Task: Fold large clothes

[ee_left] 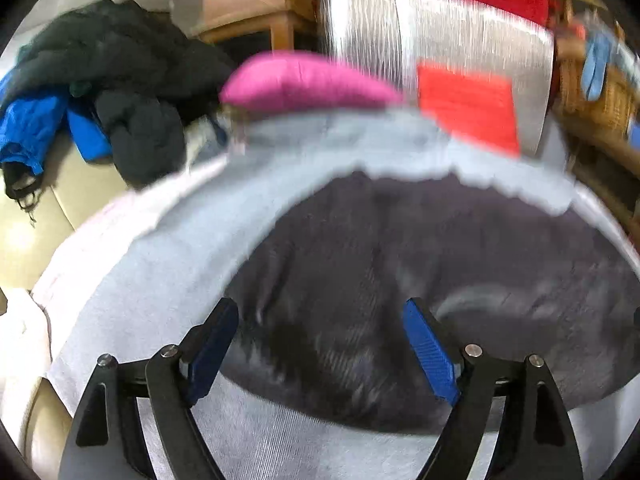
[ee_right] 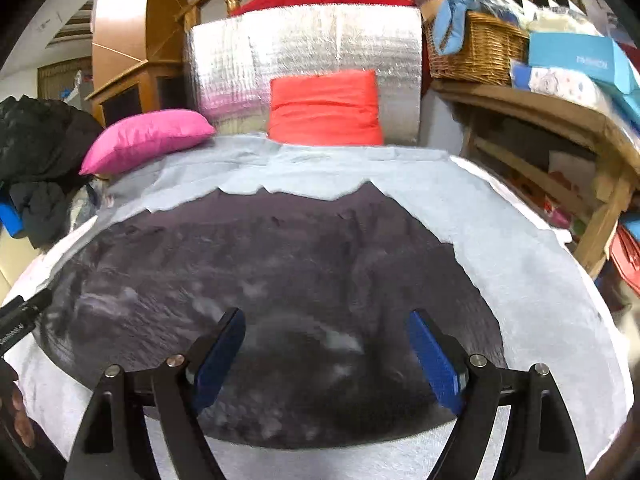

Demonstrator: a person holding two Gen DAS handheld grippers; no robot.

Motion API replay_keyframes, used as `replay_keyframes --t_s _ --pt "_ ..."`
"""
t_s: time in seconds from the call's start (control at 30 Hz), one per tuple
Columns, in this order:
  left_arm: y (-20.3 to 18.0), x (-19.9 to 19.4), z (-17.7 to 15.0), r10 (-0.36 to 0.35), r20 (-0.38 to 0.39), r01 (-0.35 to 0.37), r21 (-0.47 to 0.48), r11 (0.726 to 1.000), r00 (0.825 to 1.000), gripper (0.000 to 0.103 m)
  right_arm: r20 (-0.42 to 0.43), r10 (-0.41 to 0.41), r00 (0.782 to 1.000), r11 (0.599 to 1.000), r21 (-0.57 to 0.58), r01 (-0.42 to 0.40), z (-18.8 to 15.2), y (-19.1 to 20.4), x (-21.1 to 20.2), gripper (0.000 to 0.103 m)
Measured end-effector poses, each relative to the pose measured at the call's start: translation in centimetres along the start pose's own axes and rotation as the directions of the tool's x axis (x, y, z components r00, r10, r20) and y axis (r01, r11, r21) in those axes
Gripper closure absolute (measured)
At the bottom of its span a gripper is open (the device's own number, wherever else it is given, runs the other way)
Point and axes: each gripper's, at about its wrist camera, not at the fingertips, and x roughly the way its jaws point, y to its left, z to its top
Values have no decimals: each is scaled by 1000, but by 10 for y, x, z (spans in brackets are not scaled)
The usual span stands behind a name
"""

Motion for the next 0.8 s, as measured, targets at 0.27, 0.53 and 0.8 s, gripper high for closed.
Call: replay_keyframes --t_s 0.27,0.53,0.8 --pt "-5 13 -20 19 14 -20 53 998 1000 12 -117 -9 993 999 43 14 -24 -16 31 15" --pt "15 -3 7 -81 -48 79 -53 995 996 12 -117 -13 993 999 27 16 -13 -9 5 15" --pt "-25 -4 -7 -142 -70 146 49 988 987 12 -152 -1 988 997 72 12 -27 -21 15 15"
